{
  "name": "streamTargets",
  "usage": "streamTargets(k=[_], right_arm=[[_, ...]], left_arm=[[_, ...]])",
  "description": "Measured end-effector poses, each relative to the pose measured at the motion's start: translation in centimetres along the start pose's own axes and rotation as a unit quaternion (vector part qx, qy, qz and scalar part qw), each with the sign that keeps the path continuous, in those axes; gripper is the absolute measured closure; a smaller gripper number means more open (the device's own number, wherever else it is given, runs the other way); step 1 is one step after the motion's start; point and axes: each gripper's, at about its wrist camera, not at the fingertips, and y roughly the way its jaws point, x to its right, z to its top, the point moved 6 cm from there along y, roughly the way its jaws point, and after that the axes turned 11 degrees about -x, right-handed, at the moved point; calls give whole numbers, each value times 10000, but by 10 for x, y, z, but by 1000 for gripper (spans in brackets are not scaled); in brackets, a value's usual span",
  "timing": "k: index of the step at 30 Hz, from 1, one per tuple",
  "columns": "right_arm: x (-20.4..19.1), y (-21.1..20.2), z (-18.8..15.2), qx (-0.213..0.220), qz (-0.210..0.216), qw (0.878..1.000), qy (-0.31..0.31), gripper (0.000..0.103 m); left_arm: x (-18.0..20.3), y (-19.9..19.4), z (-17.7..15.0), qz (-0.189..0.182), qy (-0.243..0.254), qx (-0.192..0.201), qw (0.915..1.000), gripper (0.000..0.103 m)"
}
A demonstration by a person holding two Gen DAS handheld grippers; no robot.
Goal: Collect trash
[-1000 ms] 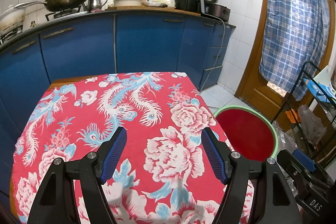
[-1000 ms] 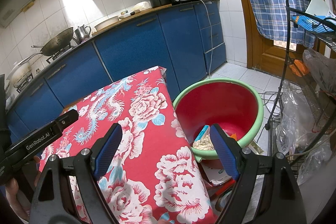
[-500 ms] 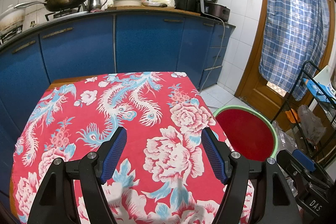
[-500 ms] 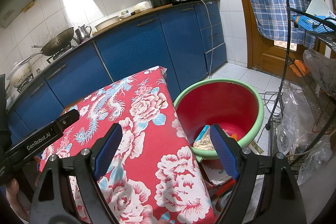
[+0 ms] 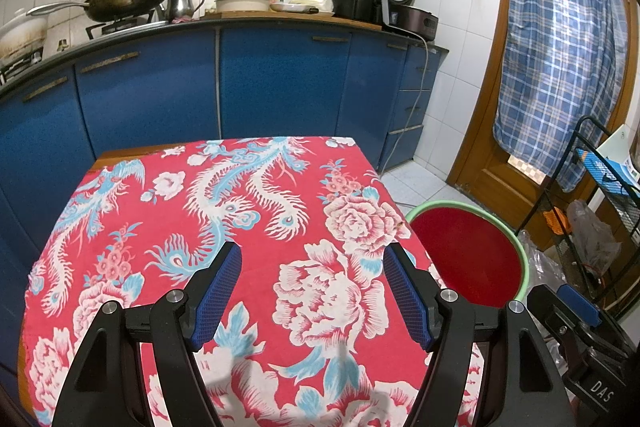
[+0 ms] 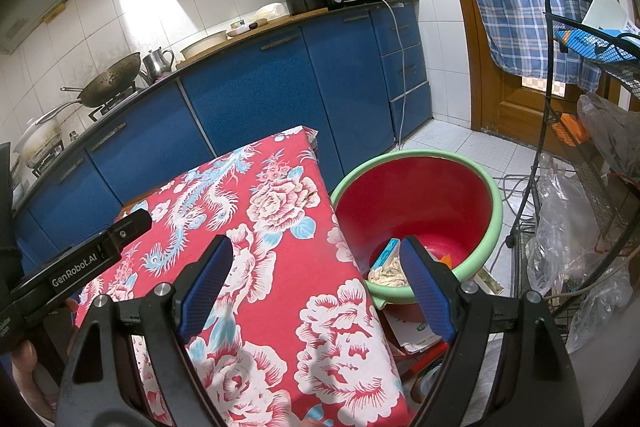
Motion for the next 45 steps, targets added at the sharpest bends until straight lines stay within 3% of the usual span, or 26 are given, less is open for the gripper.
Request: streamTargets(k=[45], right_arm=[[-1,-2,1,12,3,10000,6,18]], left_arm=[[2,-1,-1,-5,-2,9,10000,28]])
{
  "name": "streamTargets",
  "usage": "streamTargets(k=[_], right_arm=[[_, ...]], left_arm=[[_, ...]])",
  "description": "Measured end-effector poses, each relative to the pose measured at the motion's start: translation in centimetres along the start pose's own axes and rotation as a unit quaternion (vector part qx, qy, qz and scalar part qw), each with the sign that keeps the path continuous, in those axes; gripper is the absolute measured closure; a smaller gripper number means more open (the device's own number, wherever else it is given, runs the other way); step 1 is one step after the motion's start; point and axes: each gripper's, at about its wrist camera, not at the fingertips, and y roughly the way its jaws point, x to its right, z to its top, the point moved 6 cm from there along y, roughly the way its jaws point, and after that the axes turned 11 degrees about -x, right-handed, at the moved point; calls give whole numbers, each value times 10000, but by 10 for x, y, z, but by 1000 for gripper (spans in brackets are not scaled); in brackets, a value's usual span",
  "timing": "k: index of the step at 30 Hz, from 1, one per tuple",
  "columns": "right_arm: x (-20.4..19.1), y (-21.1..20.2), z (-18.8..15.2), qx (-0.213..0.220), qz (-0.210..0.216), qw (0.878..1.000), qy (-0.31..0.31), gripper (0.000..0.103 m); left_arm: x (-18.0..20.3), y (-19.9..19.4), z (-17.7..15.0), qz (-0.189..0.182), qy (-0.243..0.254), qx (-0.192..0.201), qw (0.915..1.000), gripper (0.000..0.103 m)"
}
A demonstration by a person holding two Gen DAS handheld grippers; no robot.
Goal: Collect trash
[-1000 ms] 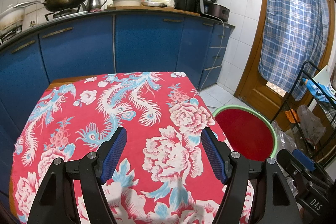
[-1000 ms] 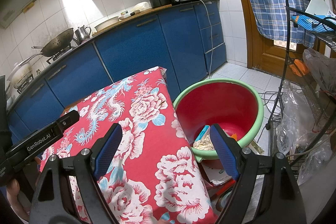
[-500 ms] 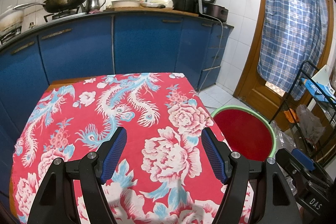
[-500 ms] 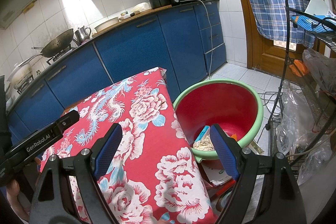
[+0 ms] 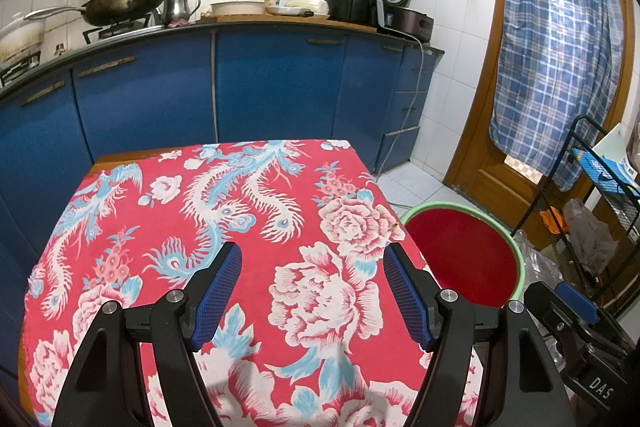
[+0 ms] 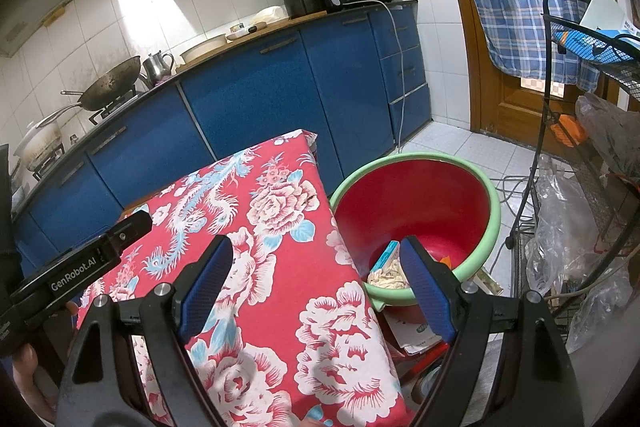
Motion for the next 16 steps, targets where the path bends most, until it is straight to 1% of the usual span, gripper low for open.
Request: streamTargets(k=[16], right_arm=[[0,-1,2,1,-27,10000,-3,18]], left_arm=[[3,-1,0,-5,30,-27,10000,28]])
